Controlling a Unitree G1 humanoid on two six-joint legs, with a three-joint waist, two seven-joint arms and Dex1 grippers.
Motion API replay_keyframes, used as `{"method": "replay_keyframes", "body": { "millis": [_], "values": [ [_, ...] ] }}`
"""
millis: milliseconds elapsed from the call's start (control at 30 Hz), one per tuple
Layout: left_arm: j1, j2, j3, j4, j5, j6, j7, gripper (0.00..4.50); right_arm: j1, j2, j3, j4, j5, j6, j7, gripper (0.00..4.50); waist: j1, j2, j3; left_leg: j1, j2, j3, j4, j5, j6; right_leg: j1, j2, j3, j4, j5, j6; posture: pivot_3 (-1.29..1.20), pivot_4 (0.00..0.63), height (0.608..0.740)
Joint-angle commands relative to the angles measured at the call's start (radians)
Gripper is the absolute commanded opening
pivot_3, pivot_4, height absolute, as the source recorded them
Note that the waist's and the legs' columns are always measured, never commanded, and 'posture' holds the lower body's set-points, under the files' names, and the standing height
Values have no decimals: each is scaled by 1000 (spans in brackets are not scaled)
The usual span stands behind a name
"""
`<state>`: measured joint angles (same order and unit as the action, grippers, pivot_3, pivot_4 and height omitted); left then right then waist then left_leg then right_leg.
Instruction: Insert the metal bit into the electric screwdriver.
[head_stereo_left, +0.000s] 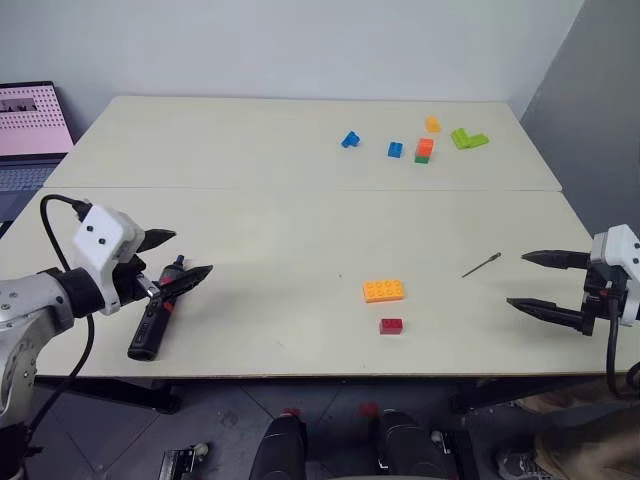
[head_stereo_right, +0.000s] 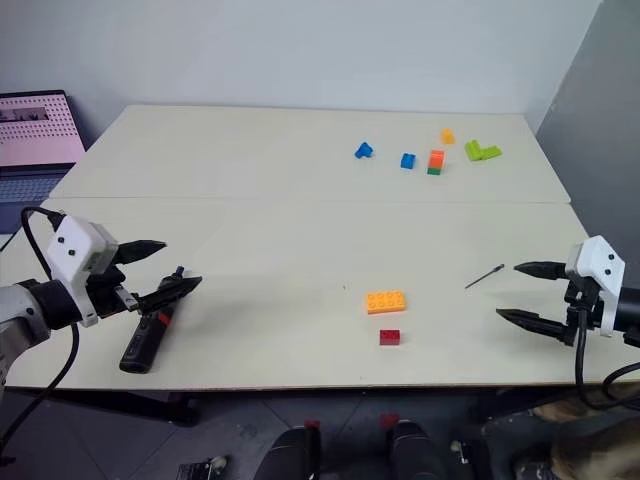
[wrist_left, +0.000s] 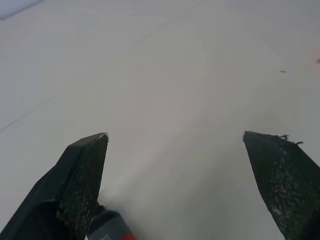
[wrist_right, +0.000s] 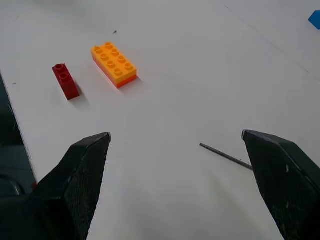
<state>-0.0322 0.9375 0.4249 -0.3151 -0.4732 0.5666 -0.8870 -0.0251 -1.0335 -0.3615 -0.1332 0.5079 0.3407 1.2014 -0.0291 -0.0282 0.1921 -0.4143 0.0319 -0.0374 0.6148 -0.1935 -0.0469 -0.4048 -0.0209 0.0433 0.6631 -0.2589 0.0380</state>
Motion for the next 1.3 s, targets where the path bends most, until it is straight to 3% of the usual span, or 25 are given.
{"method": "replay_keyframes", "body": {
  "millis": [33,300,467,700,1100,1300],
  "values": [
    [-11,15,-20,-44,-5,-24,-23,4499,-35,6,3,-41,19,1,0,4409,0,0,0,0,0,0,0,0,0,0,0,0,0,0,0,0,150,740],
    [-30,16,-163,-185,-57,-11,-112,4499,-152,32,139,-76,7,37,2,4409,-1,0,0,0,0,1,1,0,0,0,0,1,0,1,1,0,150,740],
    [-75,-28,-260,-226,-73,-12,-110,4499,-314,86,359,-25,-119,41,-17,4409,-3,0,0,0,0,1,3,0,0,0,1,1,1,1,1,0,150,740],
    [-60,-56,-360,-239,-29,-79,-136,4499,-563,258,625,234,-318,-74,41,4409,-3,1,1,-2,1,1,9,0,0,0,1,1,2,2,3,0,150,740],
    [-7,-101,-426,-221,34,-185,-128,4499,-717,442,716,577,-435,-235,99,4409,-1,1,1,-3,1,2,11,0,0,1,1,2,2,4,5,0,150,740],
    [-25,-127,-452,-215,44,-194,-123,4500,-705,458,701,583,-437,-273,111,3028,-2,1,1,-2,1,2,11,0,0,0,1,2,3,4,5,0,150,740]
  ]
}}
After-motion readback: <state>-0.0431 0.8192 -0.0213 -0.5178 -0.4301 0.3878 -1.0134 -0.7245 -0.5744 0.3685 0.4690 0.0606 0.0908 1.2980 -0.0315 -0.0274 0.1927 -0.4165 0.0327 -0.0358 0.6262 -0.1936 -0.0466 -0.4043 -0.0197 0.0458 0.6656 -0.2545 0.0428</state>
